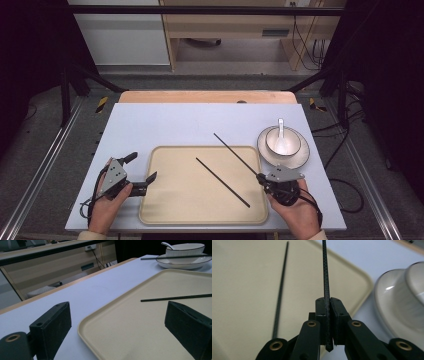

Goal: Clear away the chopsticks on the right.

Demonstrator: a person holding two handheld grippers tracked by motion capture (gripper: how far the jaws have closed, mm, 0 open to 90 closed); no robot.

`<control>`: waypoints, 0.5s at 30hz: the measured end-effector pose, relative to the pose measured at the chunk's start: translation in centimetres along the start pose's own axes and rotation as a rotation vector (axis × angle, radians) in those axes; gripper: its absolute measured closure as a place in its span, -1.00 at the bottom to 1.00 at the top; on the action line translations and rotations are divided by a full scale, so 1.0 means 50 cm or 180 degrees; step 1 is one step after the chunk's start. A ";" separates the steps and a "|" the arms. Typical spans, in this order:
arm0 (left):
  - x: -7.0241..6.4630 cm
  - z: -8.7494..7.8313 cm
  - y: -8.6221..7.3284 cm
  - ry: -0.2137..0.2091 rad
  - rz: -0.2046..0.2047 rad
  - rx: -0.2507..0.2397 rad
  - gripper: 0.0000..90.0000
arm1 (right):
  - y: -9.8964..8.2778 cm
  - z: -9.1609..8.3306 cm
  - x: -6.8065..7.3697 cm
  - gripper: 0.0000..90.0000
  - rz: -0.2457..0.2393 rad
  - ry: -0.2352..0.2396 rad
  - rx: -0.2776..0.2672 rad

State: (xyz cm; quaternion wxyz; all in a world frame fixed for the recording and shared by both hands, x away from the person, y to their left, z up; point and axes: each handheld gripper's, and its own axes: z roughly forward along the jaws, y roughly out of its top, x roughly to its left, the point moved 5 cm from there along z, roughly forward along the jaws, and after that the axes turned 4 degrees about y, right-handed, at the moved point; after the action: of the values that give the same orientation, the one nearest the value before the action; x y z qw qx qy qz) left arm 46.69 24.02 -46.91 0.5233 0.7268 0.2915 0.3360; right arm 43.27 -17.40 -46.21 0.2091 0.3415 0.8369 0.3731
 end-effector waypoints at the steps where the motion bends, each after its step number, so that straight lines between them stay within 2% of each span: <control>1: -0.001 0.000 0.000 -0.0001 0.0007 0.0001 -0.85 | -0.004 0.006 0.005 0.89 0.0023 0.0062 0.0027; 3: -0.003 0.001 0.001 -0.0018 0.0011 0.0000 -0.85 | -0.015 0.022 0.020 0.89 0.0081 0.0175 0.0083; 4: -0.003 0.001 0.001 -0.0018 0.0011 0.0000 -0.85 | -0.015 0.022 0.020 0.89 0.0081 0.0175 0.0083; 6: -0.004 0.001 0.001 -0.0023 0.0008 0.0003 -0.85 | -0.022 0.037 0.037 0.89 0.0069 0.0274 0.0183; 11: -0.001 0.001 0.001 -0.0003 -0.0036 0.0005 -0.85 | -0.026 0.044 0.046 0.89 0.0128 0.0327 0.0199; 15: -0.005 0.003 0.002 -0.0027 -0.0013 0.0006 -0.85 | -0.031 0.049 0.052 0.89 0.0112 0.0372 0.0236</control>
State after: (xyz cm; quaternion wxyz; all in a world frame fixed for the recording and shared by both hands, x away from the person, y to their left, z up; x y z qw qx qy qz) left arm 46.67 23.69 -46.89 0.5245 0.7282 0.2911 0.3315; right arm 42.33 -15.09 -49.22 0.1405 0.3413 0.8548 0.3648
